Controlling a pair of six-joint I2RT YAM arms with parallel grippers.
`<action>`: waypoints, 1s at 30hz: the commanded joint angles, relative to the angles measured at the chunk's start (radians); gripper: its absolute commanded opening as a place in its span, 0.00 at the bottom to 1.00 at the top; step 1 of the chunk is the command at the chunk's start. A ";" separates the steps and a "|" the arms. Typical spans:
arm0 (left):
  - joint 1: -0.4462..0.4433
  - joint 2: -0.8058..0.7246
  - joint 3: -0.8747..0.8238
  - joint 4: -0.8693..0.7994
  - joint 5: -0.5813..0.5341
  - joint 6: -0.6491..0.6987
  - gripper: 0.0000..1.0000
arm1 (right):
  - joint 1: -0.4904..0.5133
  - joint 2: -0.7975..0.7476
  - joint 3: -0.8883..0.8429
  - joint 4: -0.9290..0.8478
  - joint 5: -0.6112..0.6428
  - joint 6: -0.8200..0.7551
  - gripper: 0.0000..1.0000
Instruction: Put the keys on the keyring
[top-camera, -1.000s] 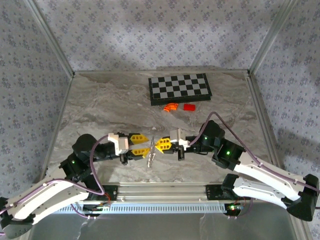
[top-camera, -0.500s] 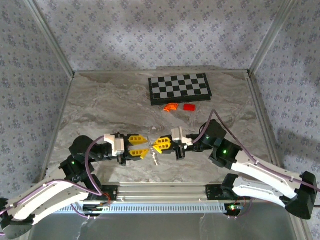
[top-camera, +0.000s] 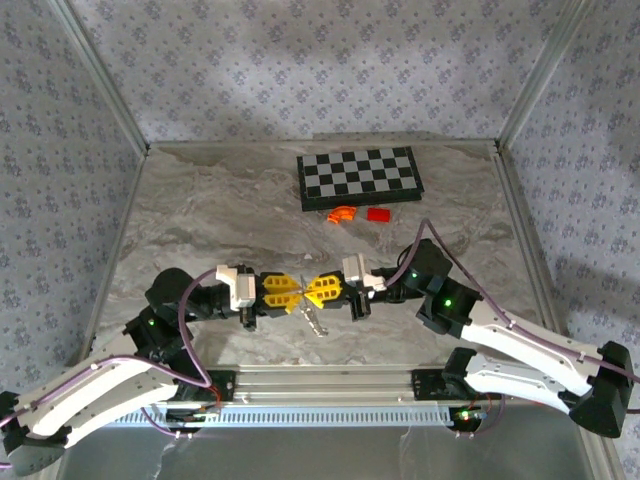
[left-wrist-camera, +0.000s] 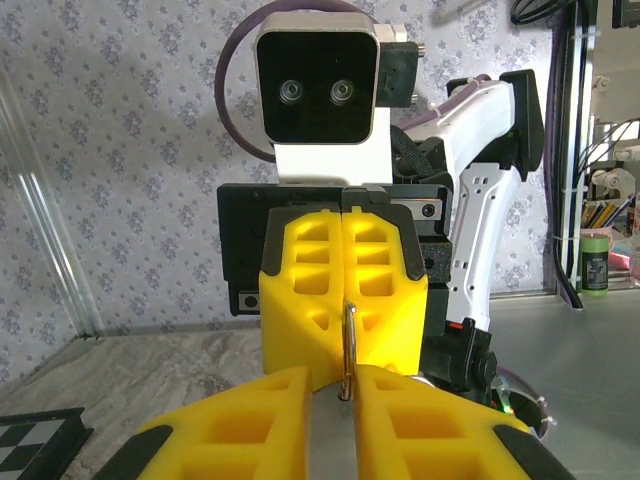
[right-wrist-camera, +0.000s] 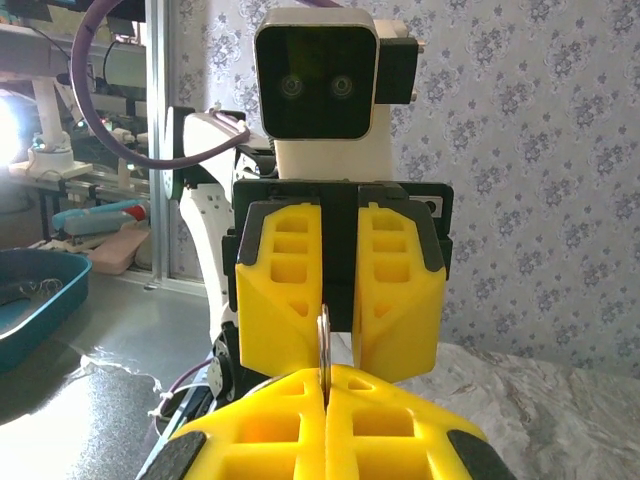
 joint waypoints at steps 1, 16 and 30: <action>-0.009 0.004 0.012 0.058 0.030 -0.011 0.17 | -0.004 0.003 0.001 0.058 -0.022 0.017 0.00; -0.008 0.012 0.001 0.069 0.006 -0.014 0.00 | -0.002 0.014 0.000 0.050 -0.016 0.012 0.00; -0.010 -0.034 -0.007 -0.041 -0.086 0.038 0.00 | 0.000 0.010 0.012 -0.030 0.047 -0.026 0.05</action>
